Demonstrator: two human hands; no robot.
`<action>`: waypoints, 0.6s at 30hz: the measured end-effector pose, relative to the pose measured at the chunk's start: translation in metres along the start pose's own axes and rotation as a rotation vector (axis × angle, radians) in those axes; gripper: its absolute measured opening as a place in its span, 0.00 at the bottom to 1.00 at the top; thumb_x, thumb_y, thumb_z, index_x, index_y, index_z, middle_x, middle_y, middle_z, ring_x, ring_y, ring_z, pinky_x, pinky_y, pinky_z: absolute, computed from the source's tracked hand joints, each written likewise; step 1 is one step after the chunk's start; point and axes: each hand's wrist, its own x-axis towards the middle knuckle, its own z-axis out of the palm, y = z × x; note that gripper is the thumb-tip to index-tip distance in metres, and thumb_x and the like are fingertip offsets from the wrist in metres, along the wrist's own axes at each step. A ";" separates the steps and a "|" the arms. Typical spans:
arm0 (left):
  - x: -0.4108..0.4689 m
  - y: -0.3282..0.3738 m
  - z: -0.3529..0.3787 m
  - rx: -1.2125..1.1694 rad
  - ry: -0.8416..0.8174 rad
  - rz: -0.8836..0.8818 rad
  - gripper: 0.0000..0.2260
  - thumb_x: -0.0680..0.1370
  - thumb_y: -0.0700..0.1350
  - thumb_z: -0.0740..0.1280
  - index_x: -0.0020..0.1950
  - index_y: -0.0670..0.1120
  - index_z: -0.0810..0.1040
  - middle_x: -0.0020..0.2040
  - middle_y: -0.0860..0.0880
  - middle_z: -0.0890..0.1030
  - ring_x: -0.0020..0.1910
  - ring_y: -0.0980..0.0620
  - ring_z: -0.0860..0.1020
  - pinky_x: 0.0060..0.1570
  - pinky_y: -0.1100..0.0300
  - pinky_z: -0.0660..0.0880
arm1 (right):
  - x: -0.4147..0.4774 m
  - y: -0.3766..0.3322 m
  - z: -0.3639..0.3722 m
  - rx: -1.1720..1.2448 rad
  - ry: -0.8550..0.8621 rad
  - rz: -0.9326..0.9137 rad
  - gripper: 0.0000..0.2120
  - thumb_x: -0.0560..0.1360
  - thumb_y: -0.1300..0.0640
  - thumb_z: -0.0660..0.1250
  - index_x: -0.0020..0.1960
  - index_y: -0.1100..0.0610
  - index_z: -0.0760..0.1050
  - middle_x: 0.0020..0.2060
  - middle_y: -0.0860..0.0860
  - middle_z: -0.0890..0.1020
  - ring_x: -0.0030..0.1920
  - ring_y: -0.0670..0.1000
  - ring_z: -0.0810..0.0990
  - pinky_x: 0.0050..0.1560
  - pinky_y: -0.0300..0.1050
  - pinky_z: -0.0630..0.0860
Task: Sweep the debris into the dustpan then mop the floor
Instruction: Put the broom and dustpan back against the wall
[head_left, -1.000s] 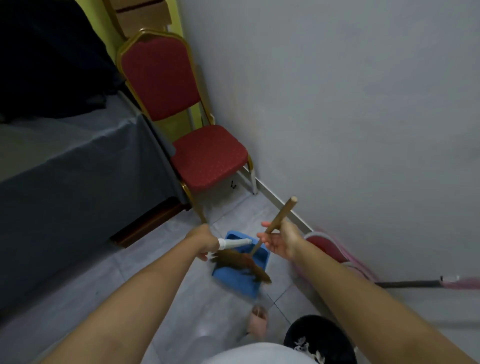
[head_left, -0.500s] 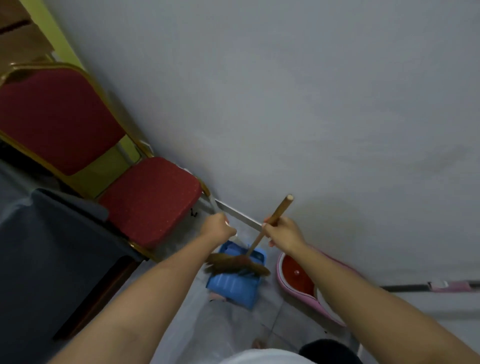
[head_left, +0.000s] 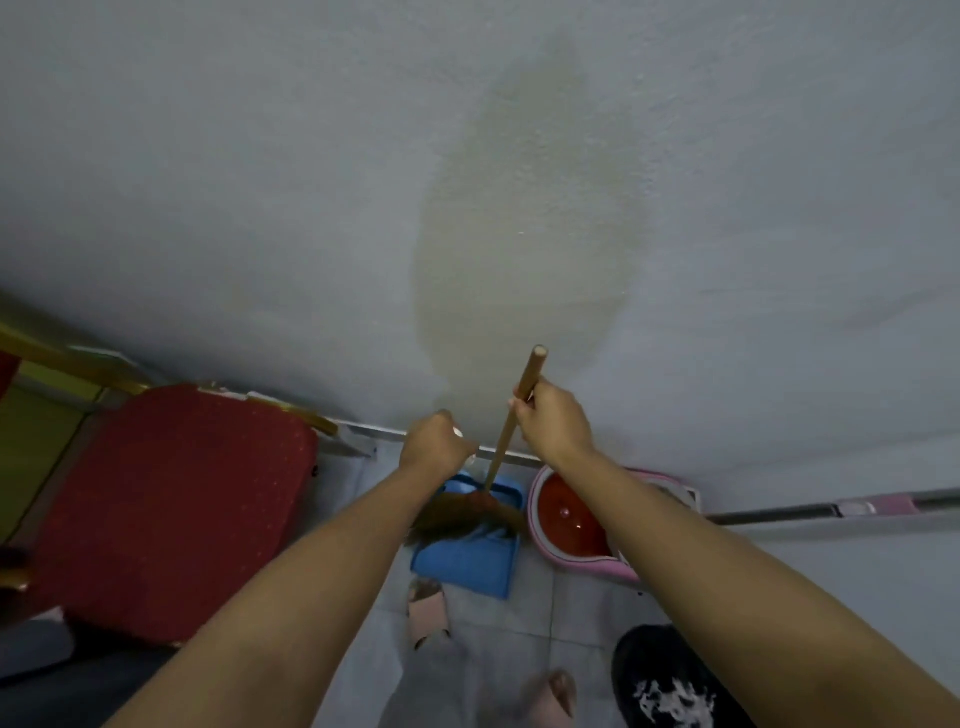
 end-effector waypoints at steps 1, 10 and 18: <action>0.008 0.004 -0.001 0.003 -0.006 0.014 0.16 0.70 0.51 0.71 0.53 0.42 0.79 0.51 0.41 0.83 0.50 0.41 0.82 0.50 0.55 0.79 | 0.007 0.000 -0.002 0.000 0.007 0.019 0.06 0.78 0.51 0.64 0.51 0.51 0.77 0.39 0.47 0.81 0.40 0.51 0.82 0.38 0.41 0.75; 0.064 0.021 0.010 -0.002 -0.077 0.130 0.17 0.72 0.45 0.72 0.60 0.41 0.77 0.57 0.41 0.80 0.56 0.42 0.79 0.52 0.56 0.75 | 0.055 0.018 0.016 -0.055 -0.110 0.113 0.09 0.77 0.53 0.66 0.53 0.57 0.79 0.45 0.55 0.84 0.44 0.56 0.83 0.46 0.45 0.79; 0.074 0.010 0.011 0.040 -0.176 0.270 0.24 0.75 0.43 0.67 0.72 0.48 0.69 0.67 0.46 0.75 0.61 0.46 0.76 0.59 0.59 0.72 | 0.074 0.020 0.037 -0.182 -0.089 0.147 0.12 0.79 0.52 0.64 0.54 0.59 0.79 0.49 0.56 0.83 0.49 0.57 0.81 0.42 0.42 0.72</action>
